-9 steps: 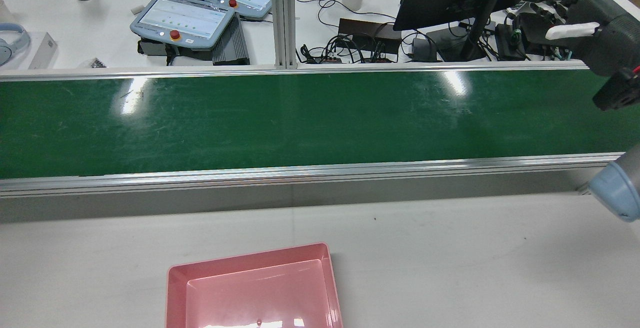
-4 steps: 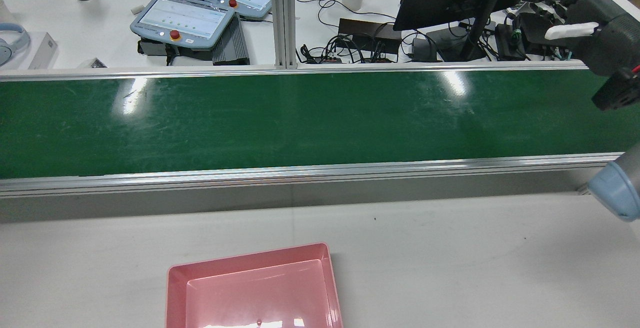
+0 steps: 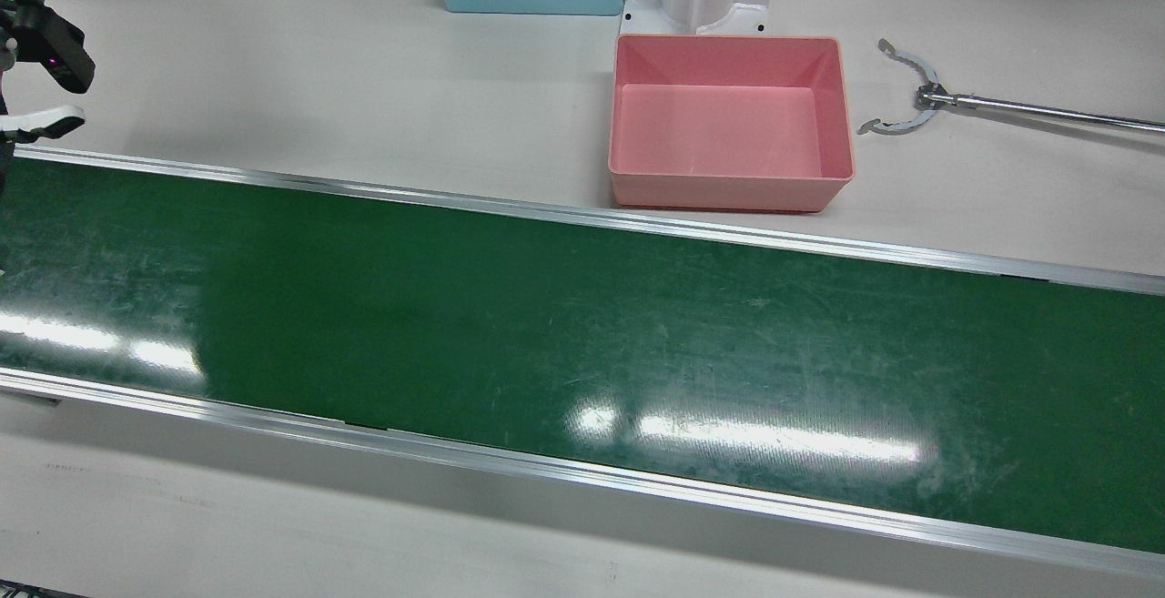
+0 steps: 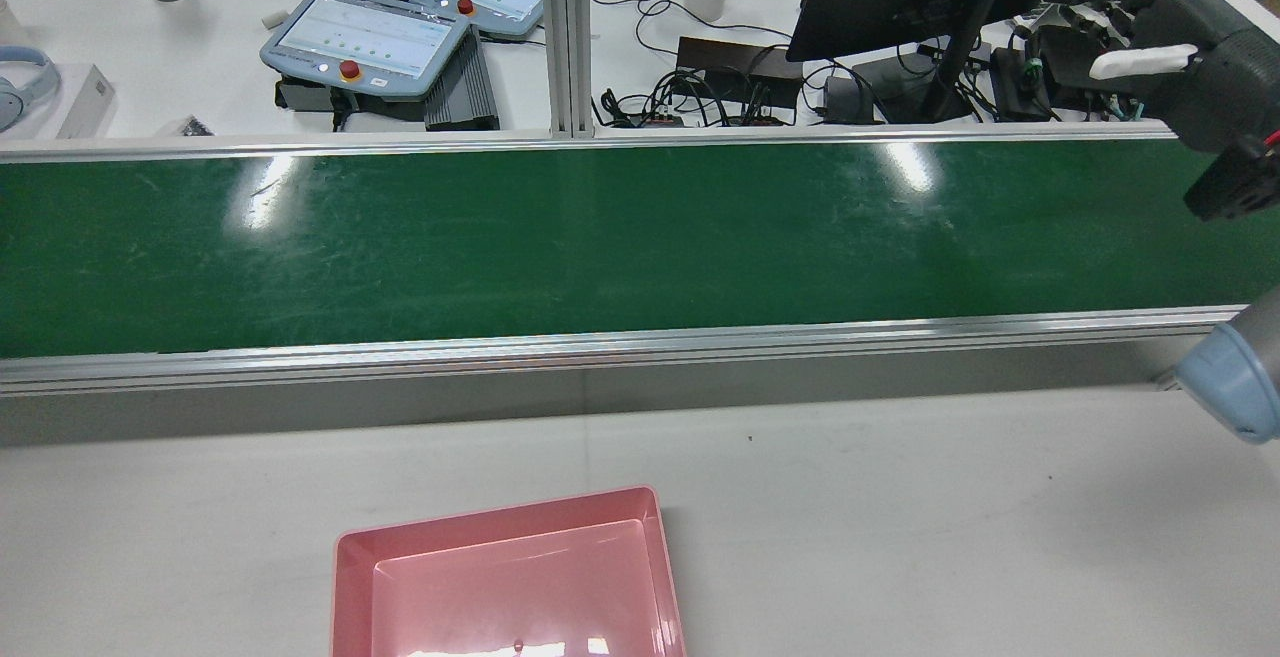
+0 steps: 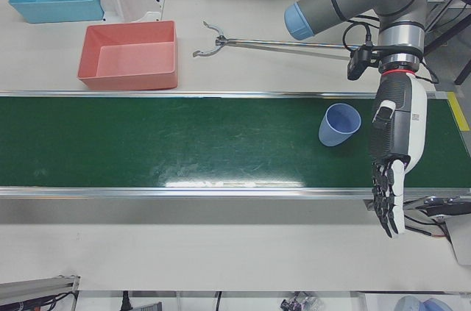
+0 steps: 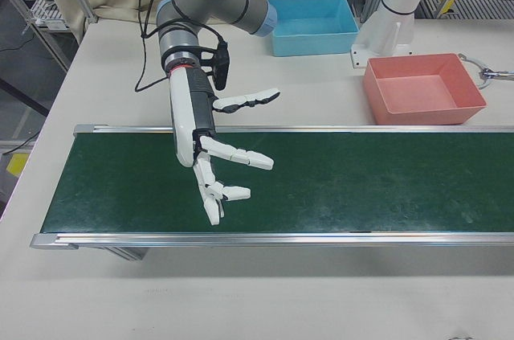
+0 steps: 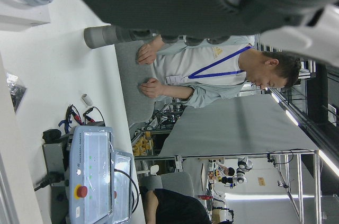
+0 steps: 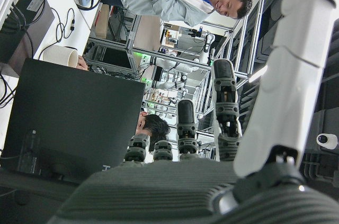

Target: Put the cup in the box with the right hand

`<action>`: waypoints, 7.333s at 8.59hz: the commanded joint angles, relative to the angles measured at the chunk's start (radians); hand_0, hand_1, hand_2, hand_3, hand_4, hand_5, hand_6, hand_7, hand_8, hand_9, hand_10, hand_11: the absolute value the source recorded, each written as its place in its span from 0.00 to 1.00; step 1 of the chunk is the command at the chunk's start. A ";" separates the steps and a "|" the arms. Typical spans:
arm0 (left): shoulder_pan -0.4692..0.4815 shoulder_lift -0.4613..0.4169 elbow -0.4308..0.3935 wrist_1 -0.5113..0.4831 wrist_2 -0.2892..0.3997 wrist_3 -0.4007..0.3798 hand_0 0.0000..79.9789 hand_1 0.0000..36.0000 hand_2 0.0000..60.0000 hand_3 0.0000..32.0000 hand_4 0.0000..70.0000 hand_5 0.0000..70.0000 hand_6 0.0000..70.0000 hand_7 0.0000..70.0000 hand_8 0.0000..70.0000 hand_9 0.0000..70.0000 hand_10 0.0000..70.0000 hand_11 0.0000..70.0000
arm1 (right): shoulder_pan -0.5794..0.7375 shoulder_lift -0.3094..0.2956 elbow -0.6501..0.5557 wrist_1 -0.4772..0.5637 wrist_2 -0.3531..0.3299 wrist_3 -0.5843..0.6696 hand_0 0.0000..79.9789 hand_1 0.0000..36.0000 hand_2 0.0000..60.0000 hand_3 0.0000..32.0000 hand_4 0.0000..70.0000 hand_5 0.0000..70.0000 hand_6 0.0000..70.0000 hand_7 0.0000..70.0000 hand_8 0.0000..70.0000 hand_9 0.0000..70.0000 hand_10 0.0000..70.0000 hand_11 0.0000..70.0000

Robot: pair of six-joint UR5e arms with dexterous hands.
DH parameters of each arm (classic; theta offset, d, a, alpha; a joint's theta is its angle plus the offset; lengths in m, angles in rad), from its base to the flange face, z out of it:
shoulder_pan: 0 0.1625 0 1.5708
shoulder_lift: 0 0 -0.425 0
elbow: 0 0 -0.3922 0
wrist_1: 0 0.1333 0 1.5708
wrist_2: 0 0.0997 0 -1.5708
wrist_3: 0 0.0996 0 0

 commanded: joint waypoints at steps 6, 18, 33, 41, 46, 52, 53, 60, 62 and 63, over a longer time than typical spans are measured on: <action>0.001 0.000 0.000 0.000 0.000 0.000 0.00 0.00 0.00 0.00 0.00 0.00 0.00 0.00 0.00 0.00 0.00 0.00 | 0.000 0.001 0.000 0.000 -0.002 0.000 0.70 0.34 0.00 0.00 0.48 0.08 0.13 0.57 0.02 0.12 0.09 0.15; 0.000 0.000 0.000 0.000 0.000 0.000 0.00 0.00 0.00 0.00 0.00 0.00 0.00 0.00 0.00 0.00 0.00 0.00 | 0.003 -0.002 0.000 0.000 -0.002 0.000 0.70 0.34 0.00 0.00 0.48 0.08 0.12 0.53 0.02 0.12 0.09 0.15; 0.000 0.000 0.000 0.000 0.000 0.000 0.00 0.00 0.00 0.00 0.00 0.00 0.00 0.00 0.00 0.00 0.00 0.00 | 0.001 -0.001 0.000 0.000 -0.002 0.000 0.70 0.35 0.00 0.00 0.50 0.08 0.13 0.59 0.03 0.13 0.09 0.15; 0.000 0.000 0.000 0.000 0.000 0.000 0.00 0.00 0.00 0.00 0.00 0.00 0.00 0.00 0.00 0.00 0.00 0.00 | 0.000 0.002 -0.007 0.000 -0.003 -0.002 0.70 0.34 0.00 0.00 0.50 0.08 0.14 0.60 0.03 0.14 0.10 0.16; 0.000 0.000 0.000 0.000 0.000 0.000 0.00 0.00 0.00 0.00 0.00 0.00 0.00 0.00 0.00 0.00 0.00 0.00 | 0.001 -0.001 0.000 0.000 -0.003 -0.002 0.70 0.34 0.00 0.00 0.50 0.08 0.14 0.60 0.03 0.13 0.10 0.16; 0.000 0.000 0.000 0.000 0.000 0.000 0.00 0.00 0.00 0.00 0.00 0.00 0.00 0.00 0.00 0.00 0.00 0.00 | 0.001 0.002 -0.007 0.000 -0.003 -0.002 0.70 0.34 0.00 0.00 0.50 0.08 0.14 0.61 0.03 0.14 0.10 0.17; 0.000 0.000 0.000 0.000 0.000 0.000 0.00 0.00 0.00 0.00 0.00 0.00 0.00 0.00 0.00 0.00 0.00 0.00 | 0.001 0.004 -0.007 0.000 -0.003 -0.002 0.70 0.34 0.00 0.00 0.50 0.08 0.14 0.62 0.03 0.14 0.10 0.17; 0.000 0.000 0.000 0.001 0.000 -0.001 0.00 0.00 0.00 0.00 0.00 0.00 0.00 0.00 0.00 0.00 0.00 0.00 | 0.001 -0.001 -0.002 0.000 -0.005 0.000 0.70 0.35 0.00 0.00 0.48 0.08 0.13 0.58 0.02 0.12 0.09 0.15; 0.000 0.000 0.000 0.000 0.000 0.000 0.00 0.00 0.00 0.00 0.00 0.00 0.00 0.00 0.00 0.00 0.00 0.00 | 0.003 -0.002 0.000 0.000 -0.005 0.000 0.70 0.35 0.00 0.00 0.49 0.08 0.13 0.59 0.02 0.13 0.09 0.16; 0.000 0.000 0.000 0.000 0.000 -0.001 0.00 0.00 0.00 0.00 0.00 0.00 0.00 0.00 0.00 0.00 0.00 0.00 | 0.003 -0.002 0.000 0.000 -0.005 0.000 0.70 0.35 0.00 0.00 0.49 0.08 0.13 0.59 0.03 0.13 0.09 0.16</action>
